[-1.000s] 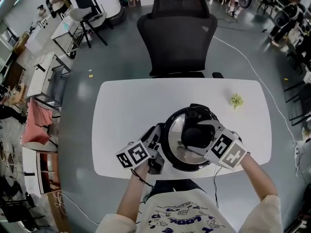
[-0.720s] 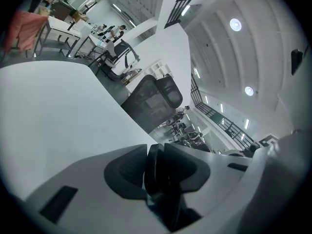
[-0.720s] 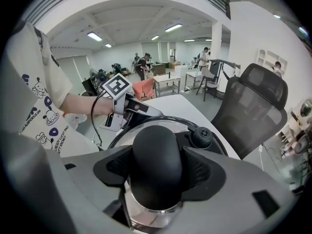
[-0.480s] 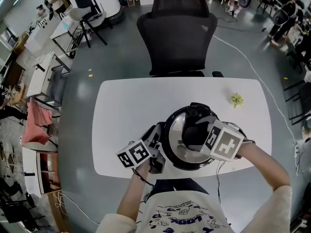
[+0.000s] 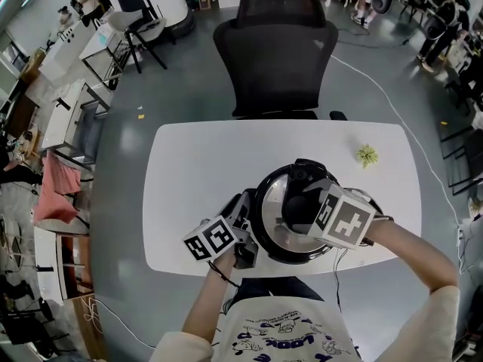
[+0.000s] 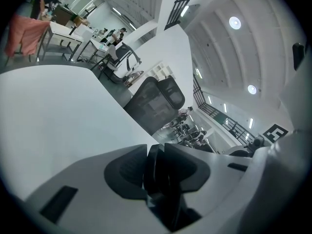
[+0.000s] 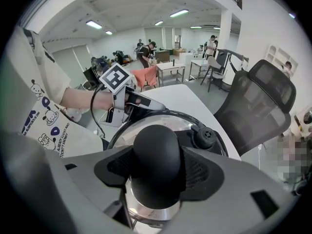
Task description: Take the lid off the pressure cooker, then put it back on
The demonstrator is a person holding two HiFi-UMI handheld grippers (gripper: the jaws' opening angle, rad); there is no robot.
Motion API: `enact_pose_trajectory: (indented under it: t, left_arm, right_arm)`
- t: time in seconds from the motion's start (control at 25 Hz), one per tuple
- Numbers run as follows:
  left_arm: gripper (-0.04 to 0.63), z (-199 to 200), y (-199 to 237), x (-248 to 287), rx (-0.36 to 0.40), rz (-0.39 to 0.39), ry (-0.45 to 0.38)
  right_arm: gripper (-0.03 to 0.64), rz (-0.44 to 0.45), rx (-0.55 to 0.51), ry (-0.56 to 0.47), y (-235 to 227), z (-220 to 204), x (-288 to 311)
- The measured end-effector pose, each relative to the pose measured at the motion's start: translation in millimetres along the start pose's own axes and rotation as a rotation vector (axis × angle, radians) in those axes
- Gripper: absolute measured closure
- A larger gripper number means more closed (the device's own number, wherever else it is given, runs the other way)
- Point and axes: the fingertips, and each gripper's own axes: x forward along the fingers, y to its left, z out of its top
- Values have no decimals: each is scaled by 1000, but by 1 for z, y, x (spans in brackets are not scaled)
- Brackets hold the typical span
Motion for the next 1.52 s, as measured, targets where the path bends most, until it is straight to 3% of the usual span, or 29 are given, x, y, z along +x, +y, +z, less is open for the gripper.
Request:
enact_pose_trajectory:
  t: [1.0, 1.32, 1.52]
  left_arm:
    - [471, -2, 0, -2, 5, 13, -9]
    - [465, -3, -2, -6, 40, 9, 3]
    - [461, -3, 1, -10, 19, 2, 2]
  right_arm:
    - [296, -101, 124, -28, -4, -1, -2]
    - [296, -126, 145, -33, -3, -1, -4]
    - [296, -162, 209, -54, -4, 0, -4]
